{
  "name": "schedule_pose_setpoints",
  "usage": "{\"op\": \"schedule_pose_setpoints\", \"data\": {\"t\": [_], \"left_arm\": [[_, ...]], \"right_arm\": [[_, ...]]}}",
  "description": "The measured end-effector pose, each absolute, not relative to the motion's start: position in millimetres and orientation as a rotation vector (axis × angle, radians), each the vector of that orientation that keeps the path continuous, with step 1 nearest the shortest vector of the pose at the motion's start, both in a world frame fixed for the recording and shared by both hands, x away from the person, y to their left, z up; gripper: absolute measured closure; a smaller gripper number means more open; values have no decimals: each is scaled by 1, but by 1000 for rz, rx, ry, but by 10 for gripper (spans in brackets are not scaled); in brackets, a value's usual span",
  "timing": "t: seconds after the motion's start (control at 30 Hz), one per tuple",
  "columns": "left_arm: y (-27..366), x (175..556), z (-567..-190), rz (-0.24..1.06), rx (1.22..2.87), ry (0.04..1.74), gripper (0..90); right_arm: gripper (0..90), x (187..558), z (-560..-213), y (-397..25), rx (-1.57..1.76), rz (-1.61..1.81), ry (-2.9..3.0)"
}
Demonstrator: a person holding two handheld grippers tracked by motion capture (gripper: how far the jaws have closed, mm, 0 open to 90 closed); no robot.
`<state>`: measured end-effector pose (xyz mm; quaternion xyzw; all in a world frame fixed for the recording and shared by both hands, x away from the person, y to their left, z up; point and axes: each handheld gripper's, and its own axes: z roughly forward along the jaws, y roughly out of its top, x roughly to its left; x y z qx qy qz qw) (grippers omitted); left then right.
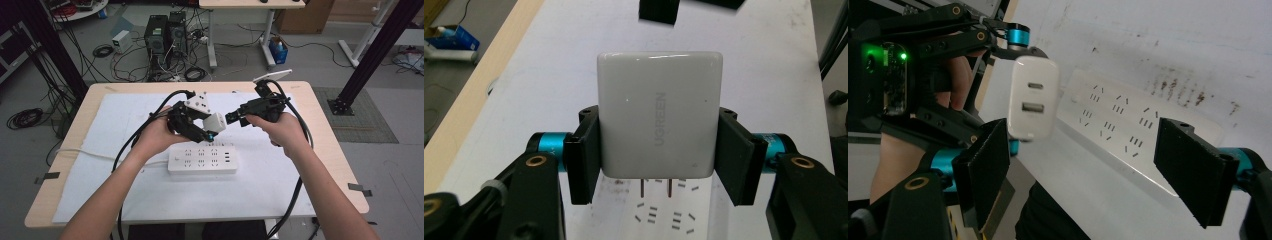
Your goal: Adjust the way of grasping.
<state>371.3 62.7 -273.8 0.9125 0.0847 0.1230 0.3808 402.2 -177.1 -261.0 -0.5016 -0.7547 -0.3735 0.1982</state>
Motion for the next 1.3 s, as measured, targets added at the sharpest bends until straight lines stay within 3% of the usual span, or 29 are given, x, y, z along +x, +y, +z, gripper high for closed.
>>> {"op": "schedule_pose_setpoints", "data": {"t": [0.13, 0.27, 0.33, 0.47, 0.6, 0.67, 0.77, 0.93, 1.03, 1.13, 1.17, 1.3], "left_arm": [[52, 369, -275, 320, 2333, 187, 426], [46, 367, -275, 328, 2331, 170, 426], [45, 367, -275, 337, 2329, 161, 426], [45, 366, -275, 361, 2330, 157, 426], [46, 363, -274, 422, 2332, 133, 414], [48, 362, -274, 420, 2348, 148, 314], [58, 360, -273, 445, 2398, 197, 288], [95, 362, -273, 460, 2503, 381, 183], [122, 366, -276, 442, 2581, 555, 182], [150, 372, -282, 332, 2674, 754, 182], [166, 376, -289, 289, 2726, 922, 181], [188, 380, -297, 260, 2769, 1096, 182]], "right_arm": [[267, 403, -264, -171, -1380, -1054, -2089], [389, 404, -270, -160, -1355, -1022, -2077], [409, 405, -272, -159, -1350, -1018, -2072], [584, 405, -275, -156, -1333, -1032, -2062], [616, 406, -276, -158, -1333, -1040, -2028], [623, 407, -276, -159, -1325, -1047, -2022], [623, 410, -271, -168, -1344, -1079, -2027], [623, 408, -245, -183, -1392, -1035, -2273], [623, 406, -237, -184, -1396, -984, -2398], [623, 402, -226, -178, -1336, -810, -2669], [623, 401, -225, -176, -1315, -761, -2729], [622, 400, -222, -170, -1270, -594, -2910]]}}
